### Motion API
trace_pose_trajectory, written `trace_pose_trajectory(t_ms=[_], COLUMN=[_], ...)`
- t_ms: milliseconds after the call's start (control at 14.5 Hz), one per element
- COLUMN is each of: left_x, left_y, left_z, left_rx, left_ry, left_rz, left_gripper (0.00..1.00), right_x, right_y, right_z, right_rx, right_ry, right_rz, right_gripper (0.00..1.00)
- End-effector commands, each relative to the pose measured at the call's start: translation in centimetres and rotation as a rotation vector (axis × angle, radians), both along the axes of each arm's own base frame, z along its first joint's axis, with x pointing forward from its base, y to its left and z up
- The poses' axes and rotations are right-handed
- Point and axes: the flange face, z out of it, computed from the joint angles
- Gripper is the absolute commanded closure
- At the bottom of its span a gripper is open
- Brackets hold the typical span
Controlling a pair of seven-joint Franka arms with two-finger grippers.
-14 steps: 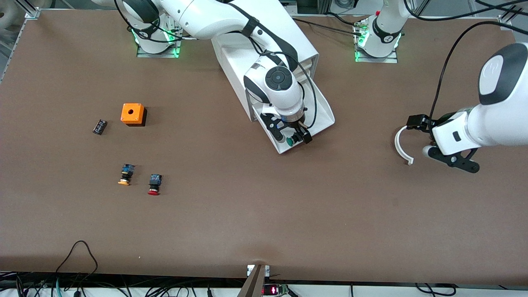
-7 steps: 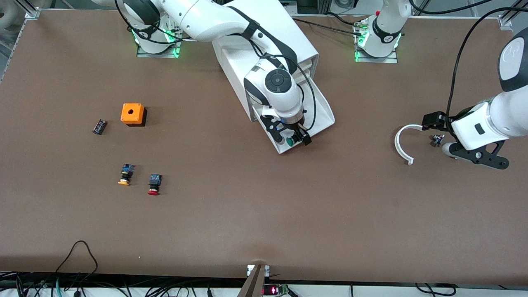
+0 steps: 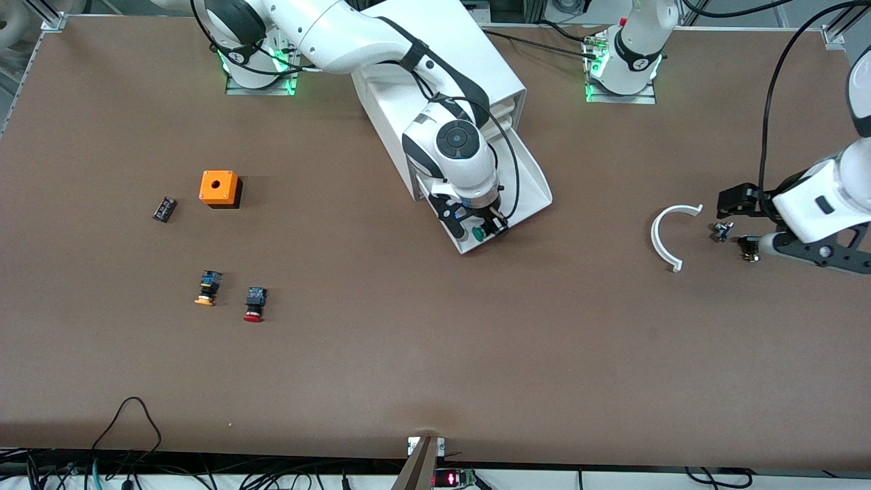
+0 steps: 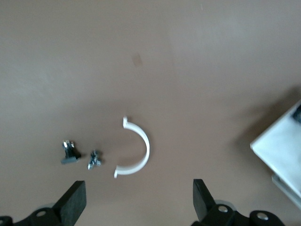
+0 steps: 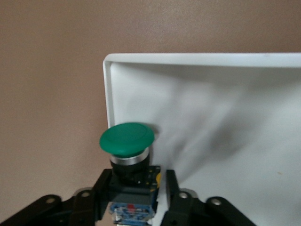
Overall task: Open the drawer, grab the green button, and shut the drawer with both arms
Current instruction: 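Grasp the green button with the right gripper while the left gripper withdraws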
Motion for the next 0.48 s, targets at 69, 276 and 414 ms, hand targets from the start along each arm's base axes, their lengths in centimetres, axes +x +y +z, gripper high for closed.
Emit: trace_pose_trajectory(t_ms=[69, 276, 414], left_x=[-5.8, -6.3, -6.9], left_y=[1.2, 1.1, 2.0], left_z=[-0.2, 0.1, -0.1], left_rx=[-0.05, -0.046, -0.045], left_ry=[-0.113, -0.106, -0.1], left_rz=[0.062, 0.141, 0.154], left_gripper=[0.0, 0.0, 0.0], right_x=[-0.4, 0.1, 0.8], right_y=[0.5, 1.1, 0.7], right_z=[1.0, 5.5, 8.0], right_rx=[-0.012, -0.002, 0.011], right_ry=[0.012, 0.006, -0.014], right_rz=[-0.006, 0.001, 0.0], right_gripper=[1.0, 1.0, 1.0])
